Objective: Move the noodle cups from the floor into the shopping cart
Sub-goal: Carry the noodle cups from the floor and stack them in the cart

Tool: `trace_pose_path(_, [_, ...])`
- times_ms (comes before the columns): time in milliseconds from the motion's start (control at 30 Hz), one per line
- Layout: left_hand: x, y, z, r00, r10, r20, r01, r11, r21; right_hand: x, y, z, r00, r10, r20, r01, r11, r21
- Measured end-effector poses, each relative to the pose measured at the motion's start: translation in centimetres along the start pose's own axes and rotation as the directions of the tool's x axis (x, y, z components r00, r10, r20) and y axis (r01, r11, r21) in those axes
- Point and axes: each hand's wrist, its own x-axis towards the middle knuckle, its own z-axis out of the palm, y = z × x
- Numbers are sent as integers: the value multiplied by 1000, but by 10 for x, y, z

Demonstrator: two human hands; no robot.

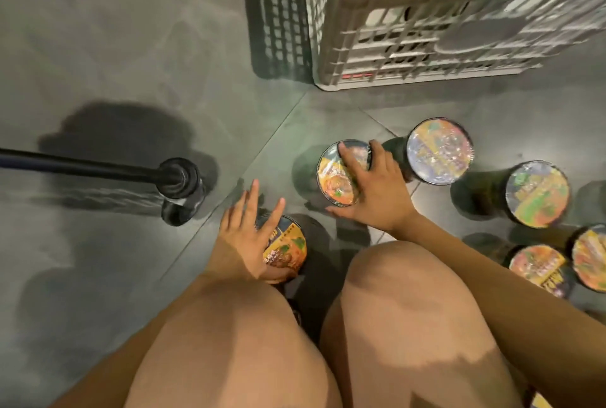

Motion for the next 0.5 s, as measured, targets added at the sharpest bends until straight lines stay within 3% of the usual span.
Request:
trace_pose_path(67, [-7,-1,4,995,89,-36,-86,994,67,0,-2,0,1000,-6,-27,6,1000,25])
trace_pose_path(133, [-14,-2,7,984,177,30,-179,979,101,0,-4,-2,999,0,-34,2,999,39])
trace_pose_path(233, [-16,1,4,976,36,214,-47,998,45,1,-5,-4,1000,7,-27,-6,999,51])
trace_pose_path(300, [-15,2,-7,958,46,284,-61,997,43,-1,-6,-9,1000,26,-5,-26,997,68])
trace_pose_path(367, [-14,0,-30,951,86,298,-97,995,23,-5,-9,-25,998,67,6,-68,993,93])
trace_pose_path(500, [-18,-6,-102,969,-101,226,122,989,-81,-24,-25,-85,990,139,11,-139,980,142])
